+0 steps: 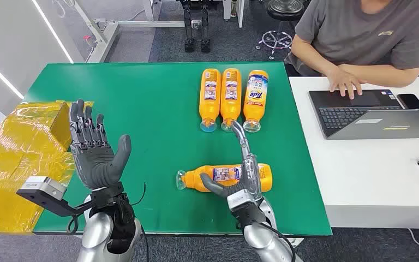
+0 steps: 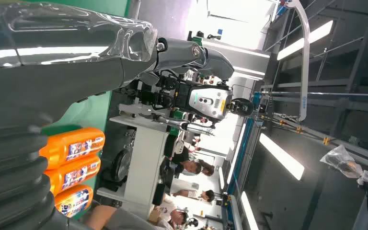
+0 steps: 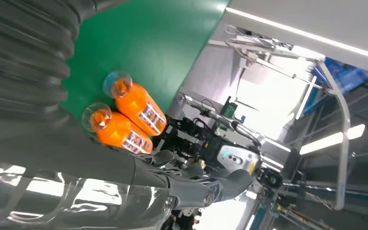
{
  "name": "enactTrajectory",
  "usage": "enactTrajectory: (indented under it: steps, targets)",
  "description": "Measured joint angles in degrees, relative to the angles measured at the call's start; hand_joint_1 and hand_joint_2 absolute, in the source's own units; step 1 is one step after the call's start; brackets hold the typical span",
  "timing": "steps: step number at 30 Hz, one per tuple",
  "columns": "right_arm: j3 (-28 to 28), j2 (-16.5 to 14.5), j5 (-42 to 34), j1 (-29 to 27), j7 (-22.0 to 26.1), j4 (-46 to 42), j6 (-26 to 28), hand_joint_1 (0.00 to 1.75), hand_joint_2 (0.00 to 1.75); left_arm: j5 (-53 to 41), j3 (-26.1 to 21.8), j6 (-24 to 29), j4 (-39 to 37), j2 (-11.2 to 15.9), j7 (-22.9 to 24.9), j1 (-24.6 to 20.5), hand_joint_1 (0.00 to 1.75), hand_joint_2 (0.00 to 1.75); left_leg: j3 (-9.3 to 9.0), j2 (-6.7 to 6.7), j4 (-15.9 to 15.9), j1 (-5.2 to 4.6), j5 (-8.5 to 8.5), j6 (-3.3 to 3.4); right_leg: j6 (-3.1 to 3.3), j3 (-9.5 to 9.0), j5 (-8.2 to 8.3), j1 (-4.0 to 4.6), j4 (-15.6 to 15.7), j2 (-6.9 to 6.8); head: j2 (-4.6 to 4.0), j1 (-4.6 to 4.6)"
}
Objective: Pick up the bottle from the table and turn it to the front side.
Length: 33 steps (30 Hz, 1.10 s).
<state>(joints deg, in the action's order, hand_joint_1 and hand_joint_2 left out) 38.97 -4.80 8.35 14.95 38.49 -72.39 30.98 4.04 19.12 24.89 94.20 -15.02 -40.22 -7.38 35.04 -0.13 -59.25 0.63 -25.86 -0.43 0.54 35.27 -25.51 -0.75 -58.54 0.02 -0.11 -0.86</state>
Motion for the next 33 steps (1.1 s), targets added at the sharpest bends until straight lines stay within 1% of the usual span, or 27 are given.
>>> enactTrajectory:
  steps: [3,5,10,13,19,23,26,29,31,33]
  targets:
    - [0.2,0.2,0.4,0.0,-0.4,0.0,-0.3,0.0,1.75,0.0,0.0,0.0,0.0,0.0,0.0,0.0,0.0,1.75,0.0,0.0,0.0,0.0,0.0,0.0,0.0,0.0,0.0,0.0,0.0,0.0,0.0,0.01]
    - [0.7,0.6,2.3,0.4,-2.2,0.0,-1.2,0.0,1.75,-0.1,0.0,-0.1,0.0,0.0,0.0,0.0,0.0,1.75,0.0,0.0,0.0,0.0,0.0,0.0,0.0,0.0,0.0,0.0,0.0,0.0,0.0,0.01]
    - [3.1,2.7,13.1,3.6,-11.7,0.8,-7.9,0.0,1.75,-0.3,-0.1,-0.7,0.1,0.0,0.0,0.0,0.0,1.75,0.0,0.01,0.0,0.0,0.04,0.05,0.0,-0.01,0.02,0.0,0.0,-0.01,0.0,0.01]
    - [4.3,4.0,18.9,5.9,-16.5,1.4,-12.3,0.0,1.75,-0.4,-0.3,-1.4,0.1,0.1,0.0,0.0,0.0,1.75,0.0,0.0,0.0,0.0,0.07,0.07,0.01,-0.01,0.03,0.0,0.0,-0.02,0.0,0.0]
    - [5.7,5.9,27.5,9.1,-21.7,2.8,-19.2,0.0,1.75,-0.5,-0.9,-2.3,0.1,0.1,0.0,-0.3,0.0,1.75,0.0,0.0,0.0,0.0,0.07,0.07,0.02,-0.01,0.04,0.0,0.0,-0.02,0.0,0.0]
    - [6.2,6.8,31.2,10.3,-23.2,3.9,-22.3,0.0,1.75,-0.4,-0.9,-2.6,0.1,0.1,0.0,-1.0,0.0,1.75,0.0,0.0,0.0,0.0,0.07,0.07,0.02,-0.01,0.04,0.0,0.0,-0.02,0.0,0.0]
    - [6.7,8.1,33.9,11.7,-23.9,5.1,-26.5,0.0,1.75,0.0,-0.9,-3.0,0.0,0.1,0.0,-1.8,0.0,1.75,0.0,-0.01,0.0,-0.01,0.07,0.08,0.01,-0.01,0.05,0.0,0.0,-0.03,0.0,0.01]
    - [7.2,10.4,35.1,14.0,-23.5,7.2,-32.9,0.0,1.75,0.6,-1.0,-3.3,-0.5,0.1,0.0,-2.6,0.0,1.75,0.01,-0.02,-0.1,-0.02,0.09,0.1,-0.03,-0.01,0.09,-0.01,0.0,-0.04,0.0,0.0]
    - [7.7,12.3,35.1,16.2,-22.3,9.3,-38.6,0.0,1.75,0.9,-1.0,-3.6,-1.0,0.1,0.0,-3.2,0.0,1.75,0.03,-0.02,-0.1,-0.02,0.11,0.13,-0.07,-0.02,0.14,-0.01,0.0,-0.04,0.0,0.01]
    - [8.3,14.2,35.1,18.5,-21.3,11.5,-42.4,0.0,1.75,0.9,-1.0,-3.7,-1.6,0.1,0.0,-3.8,0.0,1.75,0.05,-0.02,-0.2,-0.02,0.12,0.15,-0.12,-0.02,0.17,-0.01,0.0,-0.02,0.0,0.0]
